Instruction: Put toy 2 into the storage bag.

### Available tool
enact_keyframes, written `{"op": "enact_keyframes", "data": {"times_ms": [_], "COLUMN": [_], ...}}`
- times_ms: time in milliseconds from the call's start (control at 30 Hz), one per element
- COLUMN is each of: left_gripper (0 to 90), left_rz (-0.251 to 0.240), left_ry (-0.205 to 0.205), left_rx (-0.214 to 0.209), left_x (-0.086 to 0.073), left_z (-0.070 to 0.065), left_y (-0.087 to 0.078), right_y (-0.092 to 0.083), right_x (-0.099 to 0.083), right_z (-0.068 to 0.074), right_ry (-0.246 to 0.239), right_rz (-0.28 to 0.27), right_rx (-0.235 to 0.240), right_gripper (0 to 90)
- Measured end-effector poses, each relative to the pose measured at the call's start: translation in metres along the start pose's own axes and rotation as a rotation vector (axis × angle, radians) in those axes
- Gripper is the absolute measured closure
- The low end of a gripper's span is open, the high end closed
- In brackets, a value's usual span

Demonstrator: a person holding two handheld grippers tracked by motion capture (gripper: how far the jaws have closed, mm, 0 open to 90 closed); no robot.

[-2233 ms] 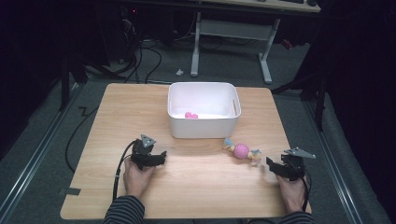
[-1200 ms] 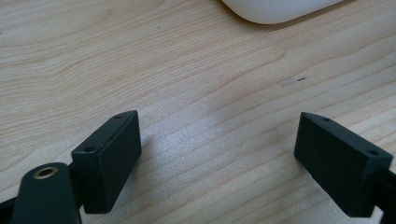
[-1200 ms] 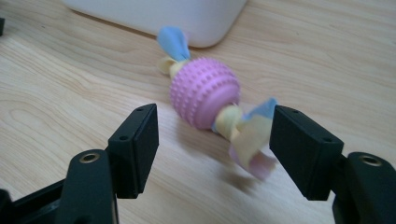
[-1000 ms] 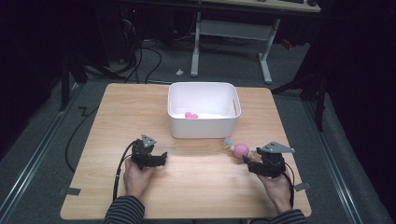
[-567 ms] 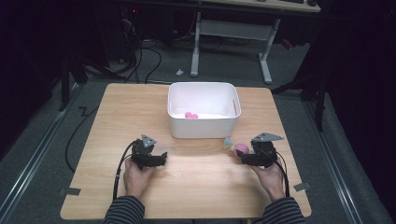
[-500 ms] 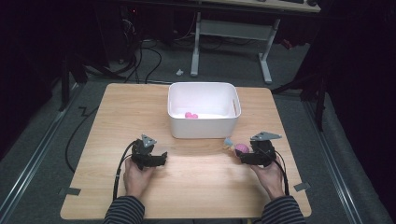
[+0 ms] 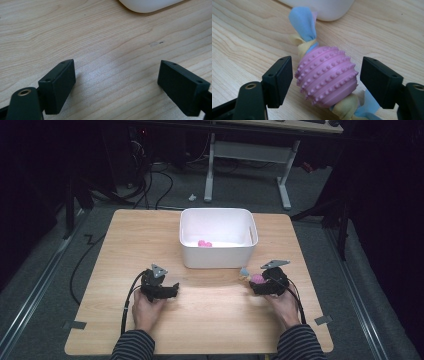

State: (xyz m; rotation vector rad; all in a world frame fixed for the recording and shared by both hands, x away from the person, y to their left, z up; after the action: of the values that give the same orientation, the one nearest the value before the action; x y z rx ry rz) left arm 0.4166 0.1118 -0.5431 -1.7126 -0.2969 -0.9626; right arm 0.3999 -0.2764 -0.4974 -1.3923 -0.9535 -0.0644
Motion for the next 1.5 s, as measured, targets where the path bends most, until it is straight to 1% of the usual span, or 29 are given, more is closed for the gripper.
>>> {"op": "enact_keyframes", "data": {"times_ms": [200, 400, 533, 567, 633, 733, 900, 1000, 1067, 1200, 1300, 1333, 1400, 1433, 1500], "left_gripper": [15.1, 15.2, 15.2, 15.3, 15.4, 15.9, 16.4, 16.4, 16.4, 16.4, 16.7, 17.2, 17.3, 17.3, 17.3], "left_rz": [0.0, 0.0, -0.002, -0.002, -0.002, -0.002, -0.003, -0.003, -0.003, -0.003, -0.002, -0.003, -0.003, -0.003, -0.003], "left_ry": [0.0, 0.0, -0.001, -0.001, -0.003, -0.004, -0.004, -0.004, -0.004, -0.004, -0.002, -0.004, -0.004, -0.004, -0.004], "left_rx": [0.0, 0.0, 0.001, 0.0, 0.0, -0.001, 0.0, 0.0, 0.0, 0.001, 0.001, 0.002, 0.002, 0.002, 0.002], "left_x": [0.0, 0.0, 0.0, 0.0, 0.0, 0.0, 0.0, 0.0, 0.0, 0.0, 0.0, 0.0, 0.0, 0.0, 0.0], "left_z": [0.0, 0.0, 0.0, 0.0, 0.0, 0.001, 0.001, 0.001, 0.001, 0.001, 0.001, 0.001, 0.001, 0.001, 0.001], "left_y": [0.0, 0.0, 0.0, 0.0, 0.0, 0.0, 0.0, 0.0, 0.0, 0.0, -0.001, -0.001, -0.001, -0.001, -0.001], "right_y": [0.005, 0.004, 0.001, -0.002, -0.003, -0.011, -0.026, -0.034, -0.04, -0.05, -0.058, -0.06, -0.067, -0.067, -0.072], "right_x": [-0.001, -0.001, -0.002, -0.003, -0.003, -0.003, -0.003, -0.004, -0.004, -0.004, -0.001, 0.0, 0.004, 0.004, 0.006], "right_z": [0.002, 0.001, 0.002, 0.002, 0.002, 0.001, -0.002, -0.003, -0.004, -0.006, -0.009, -0.009, -0.011, -0.011, -0.011], "right_ry": [-0.02, -0.018, -0.027, -0.023, -0.021, -0.008, 0.001, 0.005, -0.003, 0.002, 0.002, 0.009, -0.002, -0.002, -0.007], "right_rz": [0.04, 0.047, 0.048, 0.035, 0.032, 0.004, -0.051, -0.074, -0.078, -0.093, -0.105, -0.11, -0.12, -0.12, -0.129], "right_rx": [0.0, 0.002, 0.0, 0.008, 0.01, 0.019, 0.053, 0.072, 0.078, 0.096, 0.099, 0.104, 0.099, 0.099, 0.098], "right_gripper": [30.8, 32.0, 32.4, 32.6, 32.7, 32.8, 33.0, 33.0, 33.1, 33.1, 33.2, 33.1, 33.1, 33.1, 33.1]}}
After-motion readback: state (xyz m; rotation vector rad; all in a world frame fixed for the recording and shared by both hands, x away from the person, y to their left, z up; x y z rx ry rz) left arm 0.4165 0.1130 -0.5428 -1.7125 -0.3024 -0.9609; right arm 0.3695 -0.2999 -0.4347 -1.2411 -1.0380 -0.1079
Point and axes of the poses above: each handheld gripper's, and its own axes: y roughly forward along the jaws, x roughly out of its top, z roughly to its left, the point moved 1 cm from there along y, roughly forward along the jaws, and after that the axes turned 5 degrees about -y, right-handed, at the moved point
